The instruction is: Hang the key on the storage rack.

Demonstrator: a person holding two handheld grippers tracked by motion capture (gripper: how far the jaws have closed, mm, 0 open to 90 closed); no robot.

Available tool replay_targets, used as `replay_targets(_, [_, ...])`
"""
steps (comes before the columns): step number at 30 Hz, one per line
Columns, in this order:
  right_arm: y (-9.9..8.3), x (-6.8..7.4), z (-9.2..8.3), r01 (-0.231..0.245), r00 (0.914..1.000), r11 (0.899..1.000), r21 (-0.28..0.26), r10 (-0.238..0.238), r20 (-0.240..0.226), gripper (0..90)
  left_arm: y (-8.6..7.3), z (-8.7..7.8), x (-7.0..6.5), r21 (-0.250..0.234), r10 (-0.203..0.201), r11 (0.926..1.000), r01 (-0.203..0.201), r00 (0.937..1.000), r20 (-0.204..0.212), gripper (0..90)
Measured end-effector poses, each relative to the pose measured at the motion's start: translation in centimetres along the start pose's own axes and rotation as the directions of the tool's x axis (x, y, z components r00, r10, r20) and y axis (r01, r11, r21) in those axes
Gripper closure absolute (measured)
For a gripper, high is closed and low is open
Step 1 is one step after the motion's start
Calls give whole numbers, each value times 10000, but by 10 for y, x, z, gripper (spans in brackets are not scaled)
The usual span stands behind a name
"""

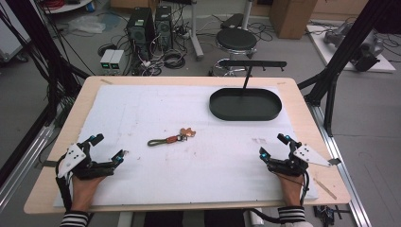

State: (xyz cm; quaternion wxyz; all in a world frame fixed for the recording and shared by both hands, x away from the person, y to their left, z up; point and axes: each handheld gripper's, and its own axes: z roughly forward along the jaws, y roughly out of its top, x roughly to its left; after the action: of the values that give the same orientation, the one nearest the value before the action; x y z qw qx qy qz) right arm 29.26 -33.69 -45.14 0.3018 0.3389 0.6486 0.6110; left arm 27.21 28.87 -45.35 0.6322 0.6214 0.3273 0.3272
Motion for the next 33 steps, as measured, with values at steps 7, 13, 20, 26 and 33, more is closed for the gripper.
replay_targets(7, [0,0,0,-95,10000,10000,-30,95,14,70,0,-1,-2,-165,160,9997,-160,9999,-44,17])
replay_targets(13, [0,0,0,-95,10000,10000,-31,95,27,70,0,-1,-2,-155,97,9998,-98,9999,-74,17])
replay_targets(20, [0,0,0,40,10000,10000,-20,-40,37,70,0,0,0,-6,4,10000,-4,10000,75,17])
replay_targets(26, [0,0,0,14,10000,10000,22,-14,41,70,15,6,6,691,29,9976,-74,9978,656,17])
replay_targets(33, [0,0,0,-54,10000,10000,42,53,66,70,41,20,13,1747,477,9819,-736,9879,1479,17])
